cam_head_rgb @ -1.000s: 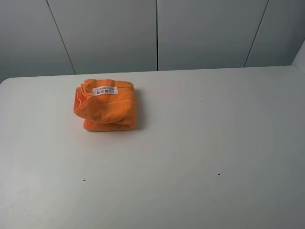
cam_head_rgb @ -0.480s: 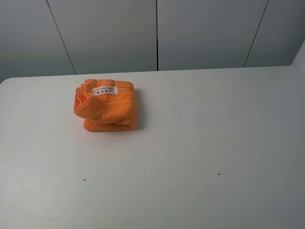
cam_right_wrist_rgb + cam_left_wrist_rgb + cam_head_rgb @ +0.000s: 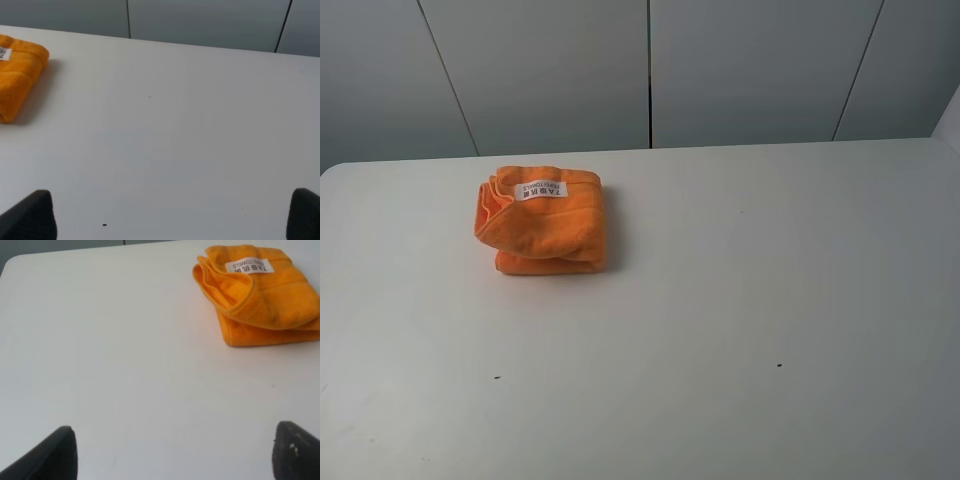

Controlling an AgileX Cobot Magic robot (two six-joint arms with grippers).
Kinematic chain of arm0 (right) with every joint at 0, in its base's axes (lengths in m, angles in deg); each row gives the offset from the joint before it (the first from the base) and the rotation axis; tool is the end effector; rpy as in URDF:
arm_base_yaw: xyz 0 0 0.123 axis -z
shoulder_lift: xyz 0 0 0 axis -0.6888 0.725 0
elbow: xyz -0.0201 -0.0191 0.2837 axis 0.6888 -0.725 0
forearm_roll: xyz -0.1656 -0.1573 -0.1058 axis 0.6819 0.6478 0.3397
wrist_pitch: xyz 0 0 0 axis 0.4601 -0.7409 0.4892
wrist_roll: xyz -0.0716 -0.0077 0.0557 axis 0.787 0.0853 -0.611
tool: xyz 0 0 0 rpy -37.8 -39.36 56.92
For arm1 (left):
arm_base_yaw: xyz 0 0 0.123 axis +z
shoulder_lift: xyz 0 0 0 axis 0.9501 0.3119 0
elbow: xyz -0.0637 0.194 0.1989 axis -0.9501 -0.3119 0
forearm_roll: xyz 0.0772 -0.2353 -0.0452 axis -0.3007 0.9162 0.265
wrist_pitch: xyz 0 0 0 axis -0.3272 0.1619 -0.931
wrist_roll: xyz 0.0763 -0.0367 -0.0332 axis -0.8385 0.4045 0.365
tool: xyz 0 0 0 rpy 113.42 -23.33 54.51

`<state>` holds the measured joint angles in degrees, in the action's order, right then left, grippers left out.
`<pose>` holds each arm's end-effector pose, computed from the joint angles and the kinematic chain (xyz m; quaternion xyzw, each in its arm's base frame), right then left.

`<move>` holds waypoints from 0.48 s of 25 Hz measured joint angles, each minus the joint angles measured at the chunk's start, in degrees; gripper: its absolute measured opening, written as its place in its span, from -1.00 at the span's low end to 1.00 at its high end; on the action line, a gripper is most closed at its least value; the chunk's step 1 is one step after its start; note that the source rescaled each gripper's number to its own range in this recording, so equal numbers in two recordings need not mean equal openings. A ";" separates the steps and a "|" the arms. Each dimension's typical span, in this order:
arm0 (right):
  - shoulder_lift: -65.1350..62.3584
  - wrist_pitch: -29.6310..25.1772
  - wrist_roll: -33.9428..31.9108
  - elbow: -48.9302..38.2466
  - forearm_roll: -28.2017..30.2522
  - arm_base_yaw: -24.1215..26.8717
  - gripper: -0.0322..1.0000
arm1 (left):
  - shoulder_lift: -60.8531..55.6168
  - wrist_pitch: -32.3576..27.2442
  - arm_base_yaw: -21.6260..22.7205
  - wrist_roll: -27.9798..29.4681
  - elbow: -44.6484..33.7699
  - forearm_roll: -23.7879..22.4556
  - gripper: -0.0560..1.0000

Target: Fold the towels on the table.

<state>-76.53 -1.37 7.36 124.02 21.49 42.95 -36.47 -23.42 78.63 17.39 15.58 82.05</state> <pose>-0.0265 0.0143 0.2990 -0.0840 0.8516 0.0481 0.5152 -0.0154 -0.0124 0.2830 0.0135 0.8674 0.0005 0.4974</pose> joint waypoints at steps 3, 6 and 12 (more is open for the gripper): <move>0.00 2.05 -0.12 0.00 0.25 0.00 1.00 | 0.00 -0.04 0.00 0.00 0.00 0.35 1.00; 0.00 4.23 0.71 -0.97 0.40 0.00 1.00 | 0.00 -0.04 0.00 0.00 0.00 0.51 1.00; -0.13 5.38 1.56 -6.02 0.64 0.00 1.00 | 0.00 2.22 0.00 0.00 -0.76 0.51 1.00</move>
<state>-76.66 4.01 8.92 118.00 22.13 42.95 -36.47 -21.19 78.63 17.39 14.82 82.56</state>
